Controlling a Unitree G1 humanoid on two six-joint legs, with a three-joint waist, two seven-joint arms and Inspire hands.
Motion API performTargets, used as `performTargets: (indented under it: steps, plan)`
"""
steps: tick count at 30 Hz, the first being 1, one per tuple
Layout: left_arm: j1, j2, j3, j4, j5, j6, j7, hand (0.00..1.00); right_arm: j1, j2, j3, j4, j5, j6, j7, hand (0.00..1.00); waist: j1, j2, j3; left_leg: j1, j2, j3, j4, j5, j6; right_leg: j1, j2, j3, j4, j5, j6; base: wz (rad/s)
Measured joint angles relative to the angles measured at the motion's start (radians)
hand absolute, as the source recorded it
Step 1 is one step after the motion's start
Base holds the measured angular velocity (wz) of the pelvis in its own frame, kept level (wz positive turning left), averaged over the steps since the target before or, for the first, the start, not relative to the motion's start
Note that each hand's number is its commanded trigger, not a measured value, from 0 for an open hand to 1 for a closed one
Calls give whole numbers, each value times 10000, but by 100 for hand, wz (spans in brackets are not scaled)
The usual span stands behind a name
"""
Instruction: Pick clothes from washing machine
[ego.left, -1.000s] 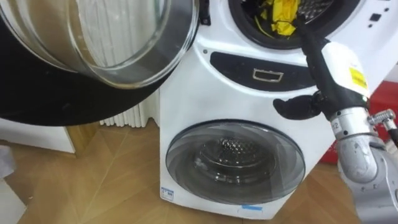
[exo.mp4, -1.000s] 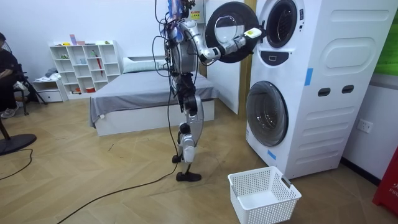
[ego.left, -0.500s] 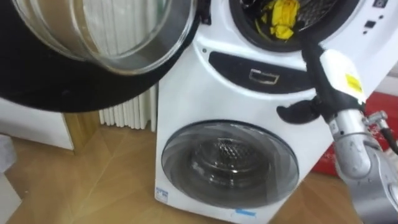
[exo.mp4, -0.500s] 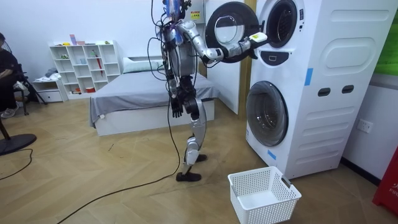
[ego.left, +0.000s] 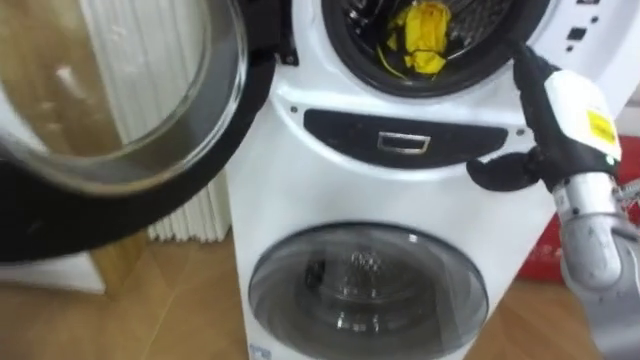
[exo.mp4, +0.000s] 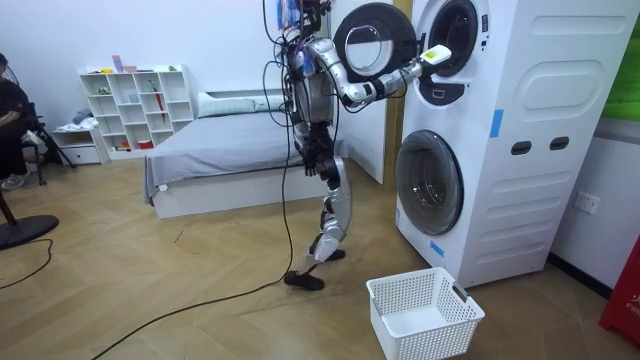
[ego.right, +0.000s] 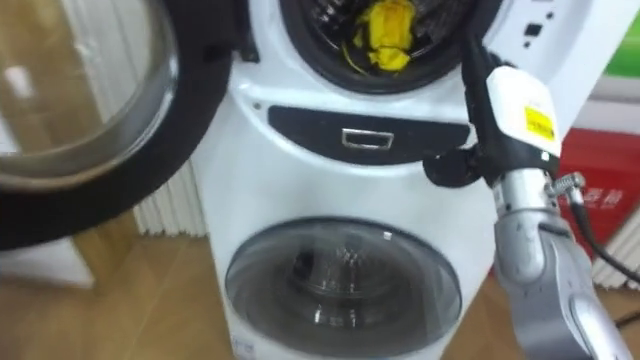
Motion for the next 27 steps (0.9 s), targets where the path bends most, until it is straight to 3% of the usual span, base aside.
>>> performTargets:
  steps: [1, 2, 4, 5, 6, 7, 8, 9, 10, 12, 14, 17, 21, 24, 25, 27]
  plan:
    - [-119, 78, -36, 22, -7, -171, 7, 0, 8, -19, 4, 53, 66, -102, -115, 0, 52, 113, 40, 223, 63, -45, -40, -129, 12, -187, 138, 204, 514, 536, -44, -23]
    - [-346, 158, -166, 32, -20, -331, 20, 0, 74, 8, 25, 111, 62, -123, -264, 0, 49, 224, 52, 466, 167, -205, -207, -182, 22, -444, 315, 324, 827, 776, -74, -22]
    - [-668, 220, -226, 10, -90, -430, 18, 0, 215, 22, 48, 18, 73, -186, -463, 0, 76, 353, 27, 574, 443, -326, -418, -207, -14, -1180, 719, 316, 278, 158, -206, -30]
    - [-741, 219, -229, 35, -231, -441, 14, 0, 510, 45, 75, -263, 47, -317, -589, 0, -18, 437, 20, 628, 568, -502, -561, -202, -37, -1615, 1026, 283, -699, 103, -228, -30]
    - [-782, 216, -230, 39, -326, -441, 13, 0, 560, 45, 140, -350, 26, -384, -590, 0, -40, 443, 21, 704, 571, -568, -653, -195, -48, -1793, 1138, 334, -1283, 133, -262, -28]
    - [-802, 195, -241, 99, -426, -442, 12, 0, 564, 49, 305, -493, -77, -457, -595, 0, -78, 462, 23, 851, 549, -755, -733, -210, -77, -1902, 1309, 454, -2672, 383, -368, -19]
    - [-855, 129, -225, 216, -395, -441, 25, 0, 685, 60, 429, -710, -19, -471, -614, 0, -205, 547, -1, 1014, 564, -909, -785, -310, -134, -1811, 1475, 588, -3707, 1127, -464, 0]
    - [-820, 95, -234, 210, -378, -447, 30, 0, 770, 72, 452, -812, 95, -472, -601, 0, -319, 584, -43, 1116, 561, -990, -829, -334, -165, -1613, 1497, 555, -3949, 1415, -492, 16]
    - [-754, -3, -235, 216, -380, -526, 22, 0, 812, 68, 455, -1080, 327, -471, -546, 0, -356, 617, -99, 1310, 586, -1022, -925, -375, -230, -1358, 1556, 500, -4236, 1885, -670, 6]
    - [-618, -76, -226, 213, -391, -564, -9, 0, 782, 4, 347, -1481, 1031, -447, -404, 0, -382, 750, -114, 1527, 728, -1013, -1197, -370, -299, -1125, 1651, 282, -4534, 2063, -918, -5]
    - [-366, -15, -203, 188, -351, -621, -39, 0, 766, -343, 236, -2270, 2275, -28, 206, 0, -371, 648, -144, 1656, 811, -1020, -1536, -272, -448, -1098, 1753, 277, -4673, 2081, -1053, -2]
    - [9, 91, -1, 265, -190, -595, -93, 0, 691, -560, -11, -2807, 3785, 279, 1133, 0, -392, 478, -126, 1691, 1003, -1013, -1580, -273, -645, -1047, 1925, 217, -4788, 2050, -1188, -3]
    - [316, 130, 127, 215, 26, -565, -123, 0, 400, -873, -57, -2846, 4436, 639, 2119, 0, -390, 195, -123, 1701, 1208, -1035, -1537, -251, -895, -956, 1983, -113, -4861, 2023, -1380, 4]
    - [376, 155, 130, 211, 110, -525, -208, 0, -162, -921, 37, -2842, 4918, 788, 3315, 0, -365, -43, -134, 1592, 1363, -1115, -1496, -292, -1090, -901, 1851, -1002, -5043, 2035, -1568, 4]
    - [332, 160, 125, 206, 104, -526, -270, 0, -408, -957, 196, -2943, 5175, 919, 3718, 0, -372, -97, -133, 1490, 1457, -1258, -1496, -235, -1203, -850, 1796, -1451, -5225, 2104, -1586, 21]
    - [325, 157, 96, 190, 107, -527, -309, 0, -477, -1048, 93, -2958, 5532, 982, 4079, 0, -393, -167, -151, 1372, 1606, -1357, -1499, -171, -1304, -812, 1776, -1921, -5396, 2131, -1579, 17]
